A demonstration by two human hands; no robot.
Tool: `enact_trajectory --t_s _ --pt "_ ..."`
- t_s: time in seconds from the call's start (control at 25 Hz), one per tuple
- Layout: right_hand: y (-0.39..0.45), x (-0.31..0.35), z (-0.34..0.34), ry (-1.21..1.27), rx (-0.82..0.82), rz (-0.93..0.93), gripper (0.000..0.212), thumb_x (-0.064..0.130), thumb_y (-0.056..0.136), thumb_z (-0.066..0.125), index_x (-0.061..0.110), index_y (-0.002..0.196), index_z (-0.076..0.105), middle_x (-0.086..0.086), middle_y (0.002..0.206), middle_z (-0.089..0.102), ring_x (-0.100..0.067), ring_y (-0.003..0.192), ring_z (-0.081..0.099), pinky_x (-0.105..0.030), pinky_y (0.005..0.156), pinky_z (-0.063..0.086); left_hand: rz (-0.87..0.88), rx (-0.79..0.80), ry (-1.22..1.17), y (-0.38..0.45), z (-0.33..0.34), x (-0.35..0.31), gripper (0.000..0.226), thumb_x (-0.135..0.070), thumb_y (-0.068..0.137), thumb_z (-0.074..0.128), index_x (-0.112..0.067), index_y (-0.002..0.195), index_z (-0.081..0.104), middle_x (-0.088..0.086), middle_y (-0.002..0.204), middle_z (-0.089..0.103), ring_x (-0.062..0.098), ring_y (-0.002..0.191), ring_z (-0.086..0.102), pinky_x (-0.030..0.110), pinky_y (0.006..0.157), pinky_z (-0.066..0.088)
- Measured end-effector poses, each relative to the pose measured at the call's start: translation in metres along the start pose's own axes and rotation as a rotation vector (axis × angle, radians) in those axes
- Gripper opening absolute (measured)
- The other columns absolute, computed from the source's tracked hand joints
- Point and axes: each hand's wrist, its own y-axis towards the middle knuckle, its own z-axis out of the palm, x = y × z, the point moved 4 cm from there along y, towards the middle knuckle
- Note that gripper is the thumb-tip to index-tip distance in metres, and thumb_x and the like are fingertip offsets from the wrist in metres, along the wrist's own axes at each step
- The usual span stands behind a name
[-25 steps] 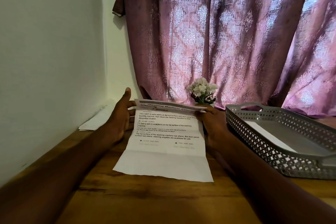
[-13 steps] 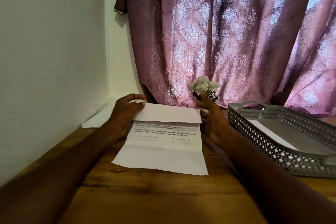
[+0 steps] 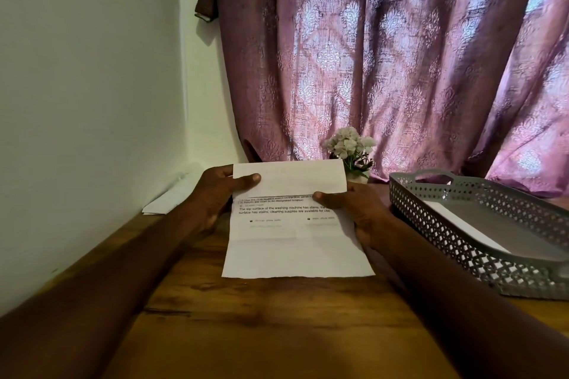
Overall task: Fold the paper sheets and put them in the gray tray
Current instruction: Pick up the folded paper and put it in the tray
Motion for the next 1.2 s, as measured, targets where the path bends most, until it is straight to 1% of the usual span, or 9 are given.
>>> enact_trajectory --t_s 0.24,0.36,0.6,0.8,0.92,1.0,1.08,1.16,1.2 --pt "0.002 0.006 -0.005 -0.045 -0.031 0.031 0.038 -0.003 0.082 0.078 -0.002 0.118 0.069 -0.025 0.110 0.075 -0.043 0.098 0.074 -0.059 0.085 0.060 0.009 0.035 0.070 0.007 -0.013 0.000 0.048 -0.012 0.074 0.087 -0.006 0.120 0.073 0.020 0.112 0.077 0.041 0.104 0.074 0.052 0.092 0.059" --pt "0.004 0.007 -0.009 -0.022 -0.078 0.040 0.043 -0.007 0.079 0.078 -0.004 0.121 0.067 -0.024 0.108 0.075 -0.043 0.097 0.074 -0.057 0.081 0.061 -0.030 0.110 0.084 0.006 -0.011 0.000 0.057 -0.010 0.069 0.089 -0.006 0.123 0.072 0.019 0.115 0.076 0.038 0.106 0.075 0.047 0.086 0.063" --pt "0.001 0.012 -0.012 -0.009 -0.134 -0.025 0.029 -0.012 0.080 0.075 -0.006 0.107 0.067 -0.017 0.081 0.078 -0.031 0.067 0.077 -0.038 0.049 0.060 -0.057 0.067 0.114 0.008 -0.013 0.001 0.062 -0.008 0.063 0.090 -0.004 0.122 0.071 0.016 0.113 0.078 0.035 0.102 0.076 0.045 0.086 0.063" --pt "0.005 0.013 -0.016 -0.084 -0.154 -0.035 0.030 -0.013 0.085 0.071 -0.005 0.114 0.068 -0.025 0.102 0.076 -0.037 0.085 0.076 -0.048 0.070 0.065 -0.058 0.043 0.057 0.009 -0.019 0.001 0.052 -0.002 0.065 0.086 0.002 0.115 0.071 0.021 0.107 0.078 0.035 0.095 0.078 0.035 0.069 0.064" --pt "0.006 0.012 -0.017 -0.103 -0.179 -0.056 0.027 -0.014 0.088 0.067 -0.002 0.112 0.068 -0.018 0.094 0.077 -0.029 0.074 0.077 -0.039 0.059 0.064 -0.047 0.014 0.040 0.012 -0.023 -0.002 0.033 0.007 0.084 0.073 0.001 0.117 0.070 0.023 0.111 0.076 0.034 0.093 0.078 0.034 0.070 0.065" --pt "0.008 0.012 -0.020 -0.106 -0.201 -0.062 0.029 -0.012 0.089 0.067 0.001 0.115 0.068 -0.018 0.100 0.077 -0.030 0.080 0.077 -0.040 0.062 0.065 -0.039 -0.057 0.048 0.014 -0.023 -0.003 0.027 0.009 0.098 0.056 -0.001 0.120 0.069 0.023 0.113 0.076 0.030 0.091 0.078 0.033 0.073 0.065" --pt "0.010 0.013 -0.023 -0.089 -0.219 -0.062 0.030 -0.011 0.090 0.068 0.002 0.117 0.068 -0.016 0.099 0.077 -0.031 0.081 0.077 -0.039 0.061 0.064 -0.057 -0.141 0.020 0.015 -0.025 -0.005 0.023 -0.012 0.106 0.053 -0.001 0.120 0.067 0.023 0.109 0.076 0.031 0.091 0.077 0.038 0.079 0.065" --pt "0.009 0.012 -0.022 -0.067 -0.211 -0.062 0.028 -0.012 0.089 0.067 0.001 0.114 0.068 -0.012 0.086 0.079 -0.028 0.072 0.078 -0.035 0.054 0.062 -0.109 -0.100 0.039 0.014 -0.022 -0.006 0.050 -0.051 0.097 0.062 -0.004 0.115 0.070 0.018 0.105 0.078 0.032 0.095 0.077 0.043 0.084 0.063" --pt "0.008 0.011 -0.020 -0.063 -0.204 -0.059 0.027 -0.013 0.089 0.066 0.001 0.112 0.068 -0.011 0.082 0.079 -0.027 0.069 0.078 -0.034 0.052 0.061 -0.125 -0.040 0.074 0.014 -0.020 -0.006 0.060 -0.060 0.086 0.069 -0.006 0.113 0.071 0.015 0.106 0.079 0.031 0.097 0.077 0.043 0.083 0.063"
